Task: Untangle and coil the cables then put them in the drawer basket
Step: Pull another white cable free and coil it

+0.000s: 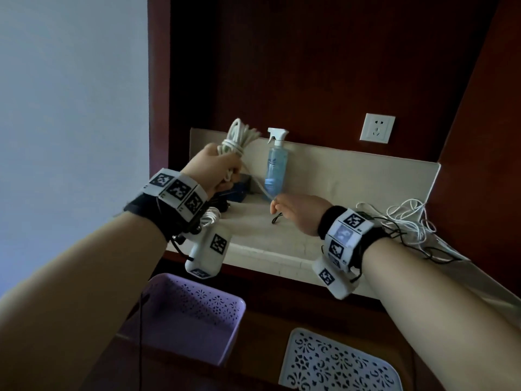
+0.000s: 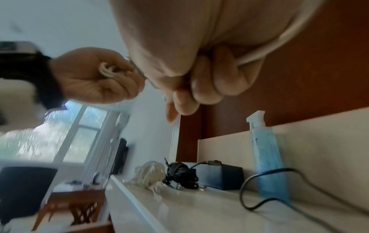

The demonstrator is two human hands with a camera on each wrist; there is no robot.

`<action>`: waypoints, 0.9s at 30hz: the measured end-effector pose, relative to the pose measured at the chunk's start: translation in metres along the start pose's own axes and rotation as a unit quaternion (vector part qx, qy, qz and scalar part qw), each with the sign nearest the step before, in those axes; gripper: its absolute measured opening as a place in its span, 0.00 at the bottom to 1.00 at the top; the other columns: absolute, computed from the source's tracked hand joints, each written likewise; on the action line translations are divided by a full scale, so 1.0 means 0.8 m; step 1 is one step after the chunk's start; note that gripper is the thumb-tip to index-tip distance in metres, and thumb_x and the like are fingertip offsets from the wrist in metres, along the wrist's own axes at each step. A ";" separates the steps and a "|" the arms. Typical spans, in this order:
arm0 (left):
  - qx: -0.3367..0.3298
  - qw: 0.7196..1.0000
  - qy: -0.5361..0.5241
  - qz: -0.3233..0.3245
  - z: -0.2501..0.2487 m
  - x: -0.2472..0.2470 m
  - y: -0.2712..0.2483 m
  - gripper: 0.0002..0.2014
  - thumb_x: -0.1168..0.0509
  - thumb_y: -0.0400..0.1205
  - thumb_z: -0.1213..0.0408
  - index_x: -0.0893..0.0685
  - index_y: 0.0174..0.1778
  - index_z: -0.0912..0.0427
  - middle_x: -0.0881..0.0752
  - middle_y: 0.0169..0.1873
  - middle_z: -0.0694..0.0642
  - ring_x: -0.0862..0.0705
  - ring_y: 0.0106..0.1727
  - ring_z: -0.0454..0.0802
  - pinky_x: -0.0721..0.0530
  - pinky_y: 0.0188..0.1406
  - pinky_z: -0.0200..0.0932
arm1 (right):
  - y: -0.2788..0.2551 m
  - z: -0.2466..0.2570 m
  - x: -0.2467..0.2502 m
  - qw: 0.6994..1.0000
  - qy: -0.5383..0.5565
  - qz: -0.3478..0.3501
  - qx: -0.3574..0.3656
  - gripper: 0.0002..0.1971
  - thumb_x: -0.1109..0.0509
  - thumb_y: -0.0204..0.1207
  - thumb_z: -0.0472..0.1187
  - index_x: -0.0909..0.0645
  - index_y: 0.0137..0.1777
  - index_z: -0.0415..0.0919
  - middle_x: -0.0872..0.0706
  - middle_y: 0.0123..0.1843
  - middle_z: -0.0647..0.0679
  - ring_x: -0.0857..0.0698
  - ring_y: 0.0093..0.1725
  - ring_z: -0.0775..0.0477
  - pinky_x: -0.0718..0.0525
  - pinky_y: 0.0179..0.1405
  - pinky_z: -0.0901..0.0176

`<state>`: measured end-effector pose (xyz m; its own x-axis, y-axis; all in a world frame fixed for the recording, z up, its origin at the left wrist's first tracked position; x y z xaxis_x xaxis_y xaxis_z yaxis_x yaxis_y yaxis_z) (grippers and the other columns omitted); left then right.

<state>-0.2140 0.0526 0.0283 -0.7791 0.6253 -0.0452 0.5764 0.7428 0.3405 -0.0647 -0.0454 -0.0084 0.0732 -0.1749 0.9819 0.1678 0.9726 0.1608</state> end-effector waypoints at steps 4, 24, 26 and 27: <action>-0.050 0.792 0.606 0.055 0.022 0.002 0.005 0.13 0.50 0.85 0.76 0.23 0.60 0.66 0.23 0.60 0.56 0.20 0.56 0.56 0.33 0.43 0.45 | -0.021 0.017 0.027 0.980 -0.165 -0.104 0.048 0.13 0.51 0.84 0.50 0.24 0.55 0.55 0.16 0.54 0.48 0.21 0.49 0.42 0.30 0.51 0.56; -0.152 0.886 0.389 0.201 0.020 -0.037 -0.046 0.14 0.31 0.79 0.63 0.30 0.50 0.47 0.22 0.36 0.45 0.24 0.30 0.35 0.28 0.29 0.25 | -0.002 0.006 0.071 0.991 0.051 -0.086 0.087 0.10 0.37 0.81 0.40 0.15 0.55 0.42 0.14 0.50 0.52 0.20 0.50 0.55 0.25 0.53 0.61; -0.125 0.934 0.296 0.158 0.016 -0.033 -0.044 0.13 0.30 0.78 0.64 0.28 0.50 0.52 0.21 0.32 0.49 0.24 0.27 0.39 0.26 0.26 0.31 | -0.001 0.004 0.051 0.983 0.118 -0.109 0.091 0.09 0.39 0.81 0.33 0.16 0.46 0.40 0.17 0.40 0.52 0.21 0.39 0.63 0.24 0.45 0.62; -0.098 0.956 0.236 0.144 0.017 -0.033 -0.042 0.13 0.30 0.78 0.66 0.28 0.53 0.55 0.20 0.32 0.51 0.23 0.26 0.41 0.26 0.24 0.34 | -0.002 0.006 0.041 0.979 0.139 -0.119 0.086 0.12 0.40 0.82 0.34 0.21 0.39 0.45 0.20 0.34 0.54 0.23 0.31 0.68 0.26 0.38 0.67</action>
<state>-0.2095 0.0147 0.0055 -0.6458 0.5858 0.4897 0.7629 0.4683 0.4457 -0.0672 -0.0519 0.0238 0.3209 -0.4119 0.8528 0.0471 0.9063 0.4200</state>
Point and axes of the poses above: each hand's wrist, its own y-axis towards the middle knuckle, its own x-axis out of the back of the hand, z = x × y, the point moved 3 cm from there along y, towards the middle knuckle
